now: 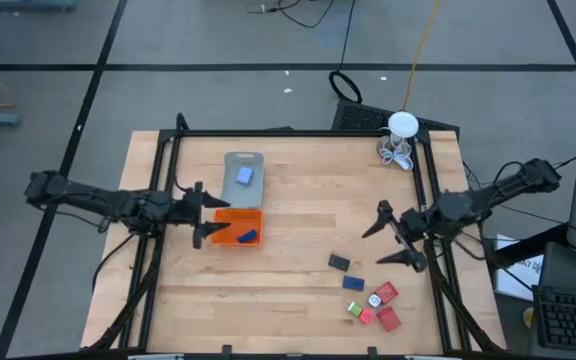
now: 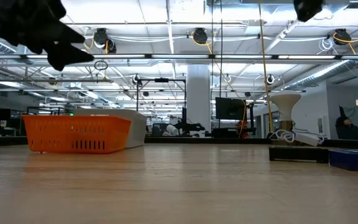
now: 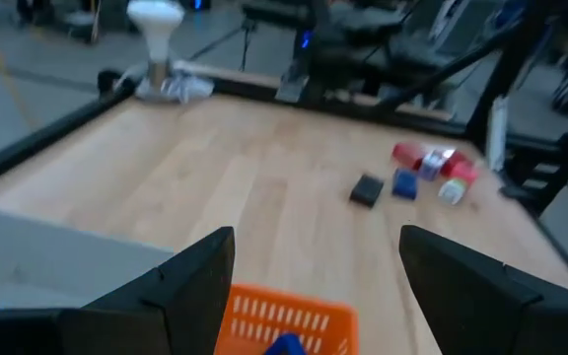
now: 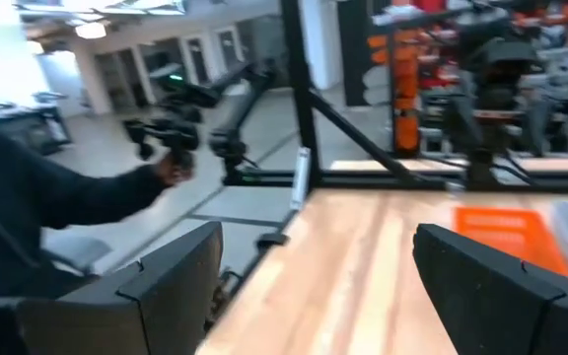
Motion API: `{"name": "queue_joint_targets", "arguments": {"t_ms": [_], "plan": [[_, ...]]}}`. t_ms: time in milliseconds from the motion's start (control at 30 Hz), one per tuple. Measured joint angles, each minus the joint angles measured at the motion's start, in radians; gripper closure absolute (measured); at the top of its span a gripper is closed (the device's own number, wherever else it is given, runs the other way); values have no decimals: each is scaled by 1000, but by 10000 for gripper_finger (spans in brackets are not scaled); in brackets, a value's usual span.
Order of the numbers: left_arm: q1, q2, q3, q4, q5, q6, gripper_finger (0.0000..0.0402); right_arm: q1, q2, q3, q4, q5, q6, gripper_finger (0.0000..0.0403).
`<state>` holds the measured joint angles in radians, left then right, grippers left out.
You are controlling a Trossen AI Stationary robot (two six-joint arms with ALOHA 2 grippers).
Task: Pick & Place Office items
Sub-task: Put the top red charger adapter into the gray bin
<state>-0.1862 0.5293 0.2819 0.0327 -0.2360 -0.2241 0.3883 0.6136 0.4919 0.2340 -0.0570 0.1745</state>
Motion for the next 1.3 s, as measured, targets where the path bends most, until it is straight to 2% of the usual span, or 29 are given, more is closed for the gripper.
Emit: {"name": "queue_joint_targets", "arguments": {"t_ms": [267,367,500,567,700,767,900,1000,1067,1167,1300], "plan": [[-12,-185,-17,-9,27,118,110,120,-20,0,34,-3,-20,83],[-12,-240,-17,-45,26,145,110,177,-19,-1,86,-53,-53,83],[-12,-285,-17,-90,32,136,110,242,8,-62,295,-129,-90,83],[-12,-300,-17,-90,53,134,110,256,41,-112,430,-125,-78,83],[-12,-317,-17,-60,89,142,110,270,129,-192,661,-122,59,83],[-12,-317,-17,-50,104,146,110,278,171,-206,712,-106,87,83],[-12,-317,-17,-36,114,149,110,319,270,-201,727,11,51,83],[-12,-317,-17,-37,109,151,110,379,347,-142,670,32,-44,83],[-12,-316,-17,-40,105,151,110,428,387,-84,547,51,-84,83],[-12,-315,-17,-63,105,151,110,491,413,38,252,180,-69,83],[-12,-314,-17,-65,105,163,110,540,440,204,-225,373,119,83]]}}
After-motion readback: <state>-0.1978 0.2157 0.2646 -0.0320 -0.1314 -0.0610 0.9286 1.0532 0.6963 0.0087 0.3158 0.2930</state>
